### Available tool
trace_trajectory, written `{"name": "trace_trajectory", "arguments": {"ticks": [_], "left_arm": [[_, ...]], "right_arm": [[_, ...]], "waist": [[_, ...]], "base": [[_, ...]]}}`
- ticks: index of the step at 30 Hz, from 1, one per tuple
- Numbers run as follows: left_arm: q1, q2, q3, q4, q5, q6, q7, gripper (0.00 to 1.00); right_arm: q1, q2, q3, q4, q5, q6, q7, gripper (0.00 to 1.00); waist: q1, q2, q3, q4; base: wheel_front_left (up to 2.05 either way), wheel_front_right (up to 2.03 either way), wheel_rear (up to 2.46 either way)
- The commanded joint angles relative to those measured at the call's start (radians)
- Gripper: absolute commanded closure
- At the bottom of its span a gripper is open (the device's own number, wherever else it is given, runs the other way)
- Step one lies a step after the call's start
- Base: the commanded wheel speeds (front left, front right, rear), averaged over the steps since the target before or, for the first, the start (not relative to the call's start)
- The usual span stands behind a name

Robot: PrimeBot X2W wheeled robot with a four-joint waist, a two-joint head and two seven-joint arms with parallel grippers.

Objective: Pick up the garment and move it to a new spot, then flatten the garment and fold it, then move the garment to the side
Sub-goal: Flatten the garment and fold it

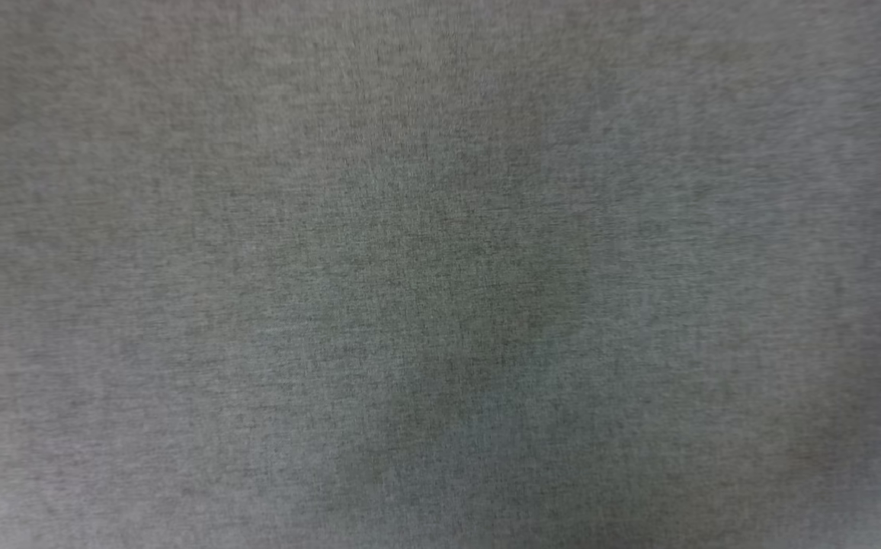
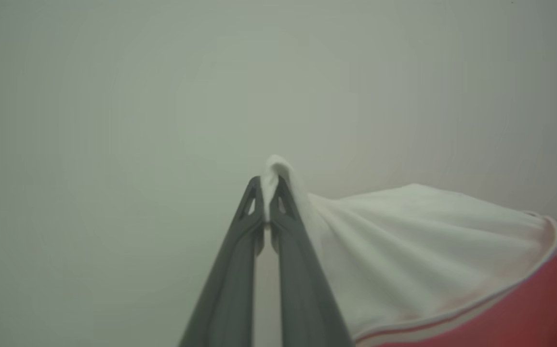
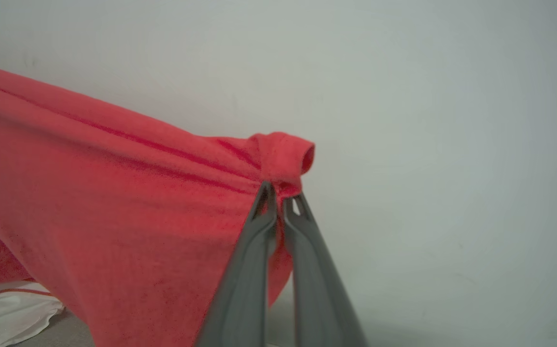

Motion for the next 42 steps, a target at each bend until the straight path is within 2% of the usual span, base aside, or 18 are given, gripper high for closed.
{"name": "trace_trajectory", "arguments": {"ticks": [1,8,14,18,24,29,37,38,42], "left_arm": [[0.018,0.006,0.009,0.008,-0.009,0.005,-0.009,1.0],[0.07,-0.014,0.017,0.062,-0.043,-0.013,-0.037,1.0],[0.186,-0.049,0.022,0.136,-0.085,-0.053,-0.106,1.0],[0.327,-0.055,0.03,0.167,-0.114,-0.087,-0.153,1.0],[0.63,-0.049,0.057,0.123,-0.156,-0.102,-0.185,1.0],[0.936,-0.05,0.102,0.007,-0.179,-0.061,-0.195,1.0],[1.416,-0.063,0.141,-0.264,-0.198,0.074,-0.17,1.0],[1.416,-0.063,0.141,-0.264,-0.198,0.074,-0.17,1.0],[1.609,-0.076,0.154,-0.4,-0.216,0.149,-0.124,1.0]], "right_arm": [[-0.032,-0.007,0.011,0.028,0.012,-0.002,-0.019,1.0],[-0.062,-0.017,0.094,0.134,0.059,-0.002,-0.06,1.0],[0.022,-0.041,0.182,0.181,0.116,-0.002,-0.093,1.0],[0.151,-0.067,0.241,0.169,0.159,-0.002,-0.114,1.0],[0.427,-0.109,0.26,0.079,0.212,-0.002,-0.135,1.0],[0.692,-0.116,0.222,-0.009,0.239,-0.002,-0.127,1.0],[1.092,-0.093,0.092,-0.149,0.234,-0.003,-0.072,1.0],[1.092,-0.093,0.092,-0.149,0.234,-0.003,-0.072,1.0],[1.281,-0.073,0.004,-0.233,0.209,-0.006,-0.029,1.0]], "waist": [[-0.0002,0.0,0.058,0.006],[-0.0002,0.0,0.087,0.019],[-0.0002,0.0,0.037,0.039],[-0.0002,0.0,-0.045,0.047],[-0.0002,0.0,-0.188,0.047],[-0.0002,0.0,-0.313,0.043],[-0.0002,0.0,-0.493,0.041],[-0.0002,0.0,-0.493,0.041],[-0.0002,0.0,-0.56,0.045]], "base": [[0.0,0.0,0.0],[0.0,0.0,0.0],[0.0,0.0,0.0],[0.0,0.0,0.0],[0.0,0.0,0.0],[0.0,0.0,0.0],[0.0,0.0,0.0],[0.0,0.0,0.0],[0.0,0.0,0.0]]}}
